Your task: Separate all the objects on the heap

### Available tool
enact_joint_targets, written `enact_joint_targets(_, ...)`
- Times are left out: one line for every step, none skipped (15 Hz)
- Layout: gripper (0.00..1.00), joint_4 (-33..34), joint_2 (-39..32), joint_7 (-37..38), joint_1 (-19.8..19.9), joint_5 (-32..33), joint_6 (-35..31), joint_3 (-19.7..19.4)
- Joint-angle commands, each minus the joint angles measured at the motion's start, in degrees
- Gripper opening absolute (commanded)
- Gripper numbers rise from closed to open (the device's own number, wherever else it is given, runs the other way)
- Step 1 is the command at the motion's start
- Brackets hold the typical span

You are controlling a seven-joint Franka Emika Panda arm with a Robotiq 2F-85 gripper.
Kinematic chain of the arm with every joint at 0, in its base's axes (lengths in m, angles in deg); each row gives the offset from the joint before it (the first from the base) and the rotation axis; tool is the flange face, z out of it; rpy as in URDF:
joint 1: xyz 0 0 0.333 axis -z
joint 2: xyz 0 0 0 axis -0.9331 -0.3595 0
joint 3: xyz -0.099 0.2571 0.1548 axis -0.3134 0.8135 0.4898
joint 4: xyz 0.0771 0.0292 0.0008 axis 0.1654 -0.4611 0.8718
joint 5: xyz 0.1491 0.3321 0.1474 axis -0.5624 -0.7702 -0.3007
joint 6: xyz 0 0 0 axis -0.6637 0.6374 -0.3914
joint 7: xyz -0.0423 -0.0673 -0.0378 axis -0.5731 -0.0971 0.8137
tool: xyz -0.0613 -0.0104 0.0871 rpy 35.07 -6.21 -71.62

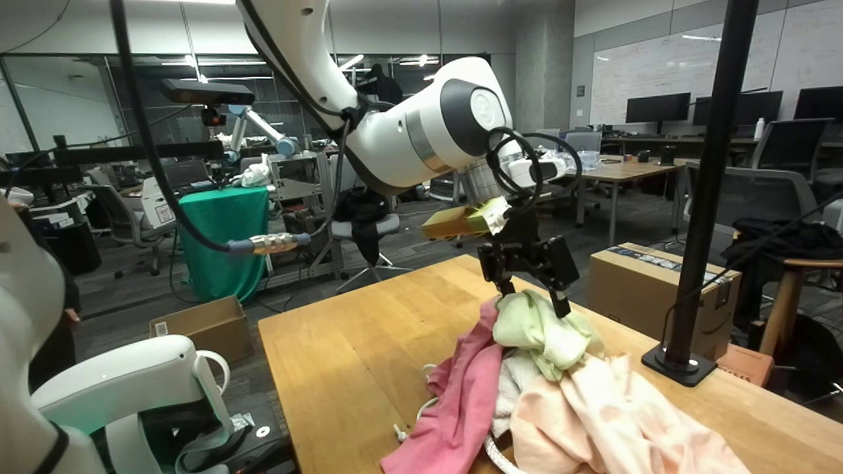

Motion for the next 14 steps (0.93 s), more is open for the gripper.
enact_joint_targets(0.95,2.46,-2.53,3.87,-0.66,3.10,0.33,-1.37)
enact_joint_targets(0.74,2.70,-2.85,4.65,-0.71,3.57,0.38,-1.65)
enact_joint_targets(0.71,2.89,-3.13,5.00,-0.77,3.63,0.43,-1.86)
enact_joint_targets(0.70,2.93,-3.16,5.67,-0.83,4.03,0.46,-2.11)
enact_joint_targets(0.64,2.88,-3.01,5.81,-0.87,3.94,0.51,-2.28)
enact_joint_targets(0.54,2.90,-2.94,6.00,-0.92,3.90,0.58,-2.42)
enact_joint_targets(0.46,2.80,-2.71,6.50,-0.94,4.14,0.53,-2.56)
enact_joint_targets(0.39,2.64,-2.45,6.80,-0.94,4.19,0.42,-2.66)
enact_joint_targets(0.31,2.55,-2.27,6.87,-0.96,4.27,0.62,-2.70)
enact_joint_targets(0.24,2.33,-1.97,7.14,-0.93,4.25,0.43,-2.76)
enact_joint_targets(0.17,2.20,-1.71,7.35,-0.92,4.21,0.50,-2.79)
enact_joint_targets(0.08,2.12,-1.43,7.27,-0.90,3.96,0.70,-2.79)
enact_joint_targets(0.03,1.97,-0.90,6.82,-0.86,3.19,0.88,-2.74)
enact_joint_targets(0.00,1.97,-0.47,6.81,-0.84,2.77,1.03,-2.71)
